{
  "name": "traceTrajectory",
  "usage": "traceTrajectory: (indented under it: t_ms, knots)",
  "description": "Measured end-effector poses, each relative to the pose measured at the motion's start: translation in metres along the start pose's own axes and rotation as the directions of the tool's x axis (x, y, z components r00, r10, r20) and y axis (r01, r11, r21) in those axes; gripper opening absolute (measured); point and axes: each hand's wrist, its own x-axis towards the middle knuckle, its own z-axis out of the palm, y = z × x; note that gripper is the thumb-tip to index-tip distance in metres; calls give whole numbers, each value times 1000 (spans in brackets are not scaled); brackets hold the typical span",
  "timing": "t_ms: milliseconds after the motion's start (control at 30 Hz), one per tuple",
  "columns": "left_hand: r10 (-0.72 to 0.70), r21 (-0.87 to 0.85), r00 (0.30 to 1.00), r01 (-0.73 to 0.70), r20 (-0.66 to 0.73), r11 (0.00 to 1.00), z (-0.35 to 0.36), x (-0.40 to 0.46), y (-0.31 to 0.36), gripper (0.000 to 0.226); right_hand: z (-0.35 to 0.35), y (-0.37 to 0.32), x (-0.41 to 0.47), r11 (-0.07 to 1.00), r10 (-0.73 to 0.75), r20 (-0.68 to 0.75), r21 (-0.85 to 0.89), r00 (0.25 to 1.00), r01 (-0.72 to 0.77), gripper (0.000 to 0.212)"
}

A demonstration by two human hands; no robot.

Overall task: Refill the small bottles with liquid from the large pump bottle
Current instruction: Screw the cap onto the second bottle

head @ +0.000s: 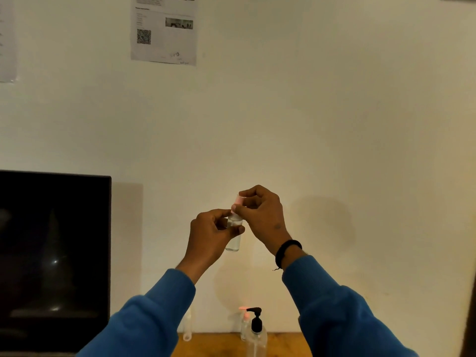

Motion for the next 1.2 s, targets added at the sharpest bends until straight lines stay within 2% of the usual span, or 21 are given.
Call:
traceTrajectory:
  t_ms: [133,300,567,667,833,1033,1200]
  knots:
    - [-14,18,1000,14,-2,1000,7,4,-1,42,2,0,4,997,-3,-51,-76,999,-1,26]
    - [-26,20,1000,26,-13,999,11,12,2,42,4,0,11,999,40,-52,35,998,-39,14]
    - [-8,3,1000,8,-29,1000,16,12,14,34,4,-5,14,997,-6,-75,-71,997,1,24]
    - [4,-1,999,-4,-35,1000,15,14,17,36,2,-7,14,1000,18,-91,2,996,-18,21]
    - [18,26,998,-16,-58,1000,11,22,17,41,-3,-8,15,994,4,-33,110,999,0,24]
    - [20,14,997,-19,-75,1000,11,21,18,35,3,-18,16,993,-48,-89,-110,995,38,26]
    - [25,5,997,-24,-75,1000,8,23,20,35,7,-19,19,1000,-21,-73,-6,997,20,18]
